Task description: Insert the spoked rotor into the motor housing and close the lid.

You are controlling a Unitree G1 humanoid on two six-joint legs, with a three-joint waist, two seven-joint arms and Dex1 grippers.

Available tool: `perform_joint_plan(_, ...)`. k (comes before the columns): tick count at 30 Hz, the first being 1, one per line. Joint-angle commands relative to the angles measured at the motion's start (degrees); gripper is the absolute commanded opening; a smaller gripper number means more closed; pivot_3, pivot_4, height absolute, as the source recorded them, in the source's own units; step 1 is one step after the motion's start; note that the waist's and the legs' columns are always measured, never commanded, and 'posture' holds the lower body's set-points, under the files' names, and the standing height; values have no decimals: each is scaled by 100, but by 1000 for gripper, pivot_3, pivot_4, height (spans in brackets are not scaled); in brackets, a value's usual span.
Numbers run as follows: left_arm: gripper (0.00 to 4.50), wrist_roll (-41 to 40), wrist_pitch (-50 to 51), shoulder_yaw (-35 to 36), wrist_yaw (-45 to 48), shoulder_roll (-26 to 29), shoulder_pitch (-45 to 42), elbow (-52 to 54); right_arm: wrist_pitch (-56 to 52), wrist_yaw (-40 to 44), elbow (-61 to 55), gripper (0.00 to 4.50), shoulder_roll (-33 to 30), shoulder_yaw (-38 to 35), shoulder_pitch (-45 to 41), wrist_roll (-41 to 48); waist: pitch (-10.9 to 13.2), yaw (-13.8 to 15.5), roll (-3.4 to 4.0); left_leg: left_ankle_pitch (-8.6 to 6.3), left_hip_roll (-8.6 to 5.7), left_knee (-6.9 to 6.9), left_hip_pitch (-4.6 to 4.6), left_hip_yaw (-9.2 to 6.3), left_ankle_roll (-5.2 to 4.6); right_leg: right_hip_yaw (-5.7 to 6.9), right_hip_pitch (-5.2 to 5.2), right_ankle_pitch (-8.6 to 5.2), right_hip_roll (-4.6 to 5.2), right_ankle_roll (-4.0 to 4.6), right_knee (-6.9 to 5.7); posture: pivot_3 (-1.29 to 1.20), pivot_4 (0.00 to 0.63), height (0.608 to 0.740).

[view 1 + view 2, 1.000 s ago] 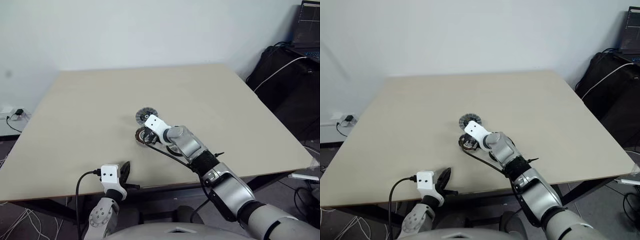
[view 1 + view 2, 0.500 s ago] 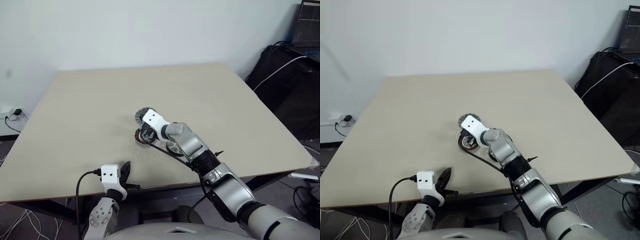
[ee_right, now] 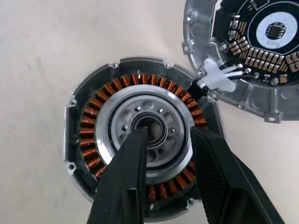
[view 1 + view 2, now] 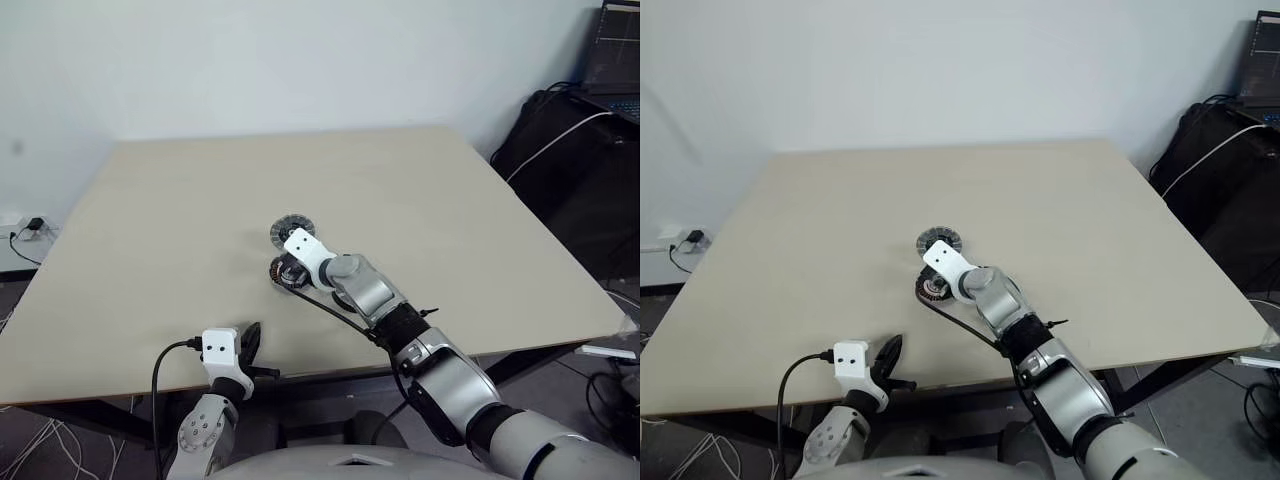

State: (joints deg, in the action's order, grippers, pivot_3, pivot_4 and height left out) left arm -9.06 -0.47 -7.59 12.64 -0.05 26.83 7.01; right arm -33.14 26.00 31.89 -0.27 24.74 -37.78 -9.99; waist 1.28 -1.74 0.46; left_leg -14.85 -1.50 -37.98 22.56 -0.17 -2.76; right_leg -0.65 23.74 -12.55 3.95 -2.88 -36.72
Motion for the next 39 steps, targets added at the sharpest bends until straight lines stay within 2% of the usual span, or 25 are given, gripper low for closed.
perform_joint_plan(1, 0, -1, -76, -68, 10, -19, -29, 152, 184, -95, 266, 1565, 37, -88, -212, -60, 0, -13, 0, 0, 0, 0, -1, 0, 0, 0, -1, 0, 0, 0, 0, 0, 0, 740)
perform_joint_plan(5, 0, 2, -92, -78, -10, -28, -22, 147, 229, -72, 519, 1565, 34, -95, -296, -87, 0, -21, 0, 0, -1, -1, -2, 0, -1, 1, -2, 0, 0, 0, -1, 0, 0, 740)
perform_joint_plan(8, 0, 2, -98, -85, -7, -30, -23, 142, 248, -56, 622, 1042, 40, -107, -354, -94, -1, -25, 0, 0, 0, -1, -2, 0, 0, 1, -2, 0, 1, 0, -2, 0, 0, 740)
perform_joint_plan(11, 0, 8, -110, -89, -7, -29, -28, 137, 250, 32, 673, 37, 37, -94, -385, -103, -2, -32, 2, 0, 0, -1, -6, 0, 0, 0, -6, 0, 0, -1, -4, 0, 0, 740)
perform_joint_plan(16, 0, 5, -121, -87, -7, -31, -27, 132, 230, 126, 658, 37, 37, -84, -385, -104, -2, -29, 2, -7, 0, -6, -9, 0, 12, 2, -9, -8, 13, -26, -7, 0, 0, 740)
perform_joint_plan(26, 0, -23, -94, -77, 9, -20, -9, 147, 162, 253, 151, 37, 24, -260, -395, 79, -1, -27, 2, -5, -2, -4, -1, -1, 11, 1, -3, 4, 0, -1, 0, 0, 0, 740)
perform_joint_plan(30, 0, -9, -107, -64, 2, -7, -18, 148, 421, 28, -216, 37, 77, -584, -333, 243, 0, -29, 2, -5, -1, 1, 1, -2, 11, 1, 1, 2, -1, 0, 1, 0, 0, 740)
perform_joint_plan(33, 0, 10, -113, -49, -17, 8, -27, 157, 712, -185, -767, 37, 150, -916, -18, 481, 0, -29, 3, -6, 1, 6, 2, -3, 12, 1, 3, 0, -2, 0, 1, 0, 0, 740)
perform_joint_plan(38, 0, 42, -88, -24, -21, 80, -20, 227, 891, -192, -2142, 37, -166, -1084, 1136, 638, -1, 28, -3, -6, -2, 6, 4, -3, 8, 2, -1, -11, 1, -14, 8, 0, 0, 740)
perform_joint_plan(39, 0, 45, -77, -24, -17, 95, -21, 240, 907, -224, -2473, 209, -225, -1202, 1402, 715, -1, 53, -4, -6, -4, 6, 6, -3, 6, 4, -2, -11, 3, -14, 13, 0, 0, 740)
